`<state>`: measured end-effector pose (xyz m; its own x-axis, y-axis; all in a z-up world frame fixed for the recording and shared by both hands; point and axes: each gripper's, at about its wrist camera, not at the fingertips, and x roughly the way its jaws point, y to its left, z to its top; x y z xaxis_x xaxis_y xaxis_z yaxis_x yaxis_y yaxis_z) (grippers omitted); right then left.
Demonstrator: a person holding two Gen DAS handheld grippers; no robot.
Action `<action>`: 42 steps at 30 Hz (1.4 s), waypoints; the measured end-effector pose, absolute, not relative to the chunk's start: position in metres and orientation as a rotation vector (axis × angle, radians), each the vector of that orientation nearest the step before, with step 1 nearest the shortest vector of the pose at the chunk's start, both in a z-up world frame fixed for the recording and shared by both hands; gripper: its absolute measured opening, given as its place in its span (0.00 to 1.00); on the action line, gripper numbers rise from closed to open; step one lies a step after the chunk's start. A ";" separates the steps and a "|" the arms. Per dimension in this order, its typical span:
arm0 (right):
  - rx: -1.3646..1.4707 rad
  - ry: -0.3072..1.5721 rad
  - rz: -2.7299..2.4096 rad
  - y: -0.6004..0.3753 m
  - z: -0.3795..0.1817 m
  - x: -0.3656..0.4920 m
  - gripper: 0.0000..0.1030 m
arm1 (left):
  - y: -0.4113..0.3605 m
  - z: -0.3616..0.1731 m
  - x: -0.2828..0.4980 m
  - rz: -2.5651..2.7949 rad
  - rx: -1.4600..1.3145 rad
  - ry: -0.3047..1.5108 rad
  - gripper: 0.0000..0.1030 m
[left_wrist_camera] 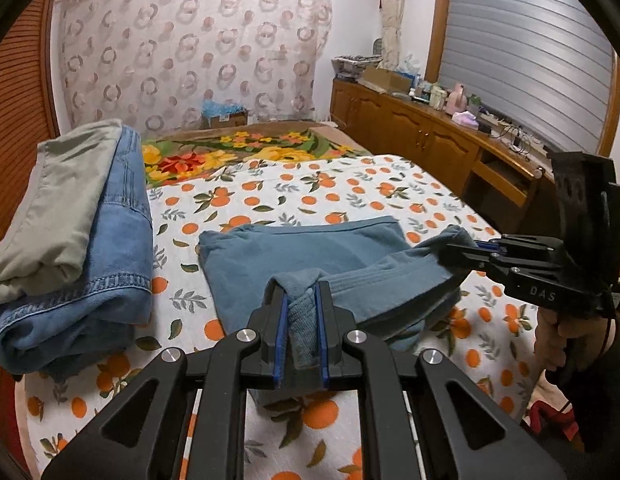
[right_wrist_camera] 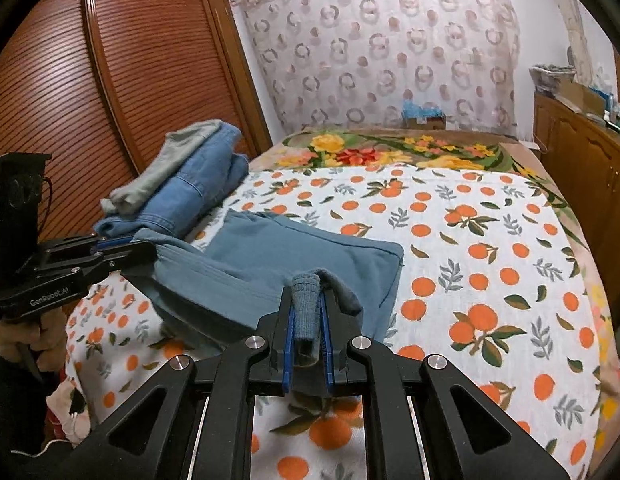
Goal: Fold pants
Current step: 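Lower the folded hem onto the shorts and open the left gripper, then open the right gripper to release the folded shorts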
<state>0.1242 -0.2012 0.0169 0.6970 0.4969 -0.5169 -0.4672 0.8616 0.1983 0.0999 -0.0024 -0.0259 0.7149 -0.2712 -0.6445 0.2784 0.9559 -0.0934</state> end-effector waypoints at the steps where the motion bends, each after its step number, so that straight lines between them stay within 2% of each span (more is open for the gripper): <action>1: 0.046 0.596 0.535 -0.199 0.015 0.128 0.10 | -0.002 -0.029 0.102 -0.302 0.011 0.718 0.12; 3: 0.034 0.607 0.527 -0.193 0.012 0.135 0.10 | -0.003 -0.033 0.105 -0.298 0.011 0.727 0.12; 7: 0.015 0.618 0.517 -0.187 0.007 0.144 0.10 | -0.001 -0.041 0.109 -0.281 0.007 0.748 0.19; 9: 0.006 0.621 0.512 -0.184 0.006 0.146 0.10 | 0.000 -0.044 0.109 -0.278 0.005 0.753 0.24; 11: -0.002 0.621 0.506 -0.183 0.004 0.147 0.12 | 0.001 -0.044 0.108 -0.275 0.007 0.746 0.41; 16: -0.012 0.602 0.495 -0.184 0.008 0.140 0.21 | 0.004 -0.041 0.101 -0.286 0.008 0.729 0.50; 18: -0.021 0.581 0.480 -0.188 0.012 0.135 0.31 | 0.004 -0.042 0.096 -0.285 0.022 0.724 0.50; 23: -0.043 0.545 0.478 -0.197 0.017 0.120 0.43 | 0.007 -0.050 0.086 -0.280 0.033 0.748 0.50; 33: -0.110 0.631 0.511 -0.202 -0.002 0.110 0.46 | 0.015 -0.075 0.086 -0.265 0.071 0.831 0.50; 42: -0.174 0.680 0.528 -0.186 -0.004 0.128 0.46 | 0.011 -0.076 0.101 -0.264 0.108 0.852 0.50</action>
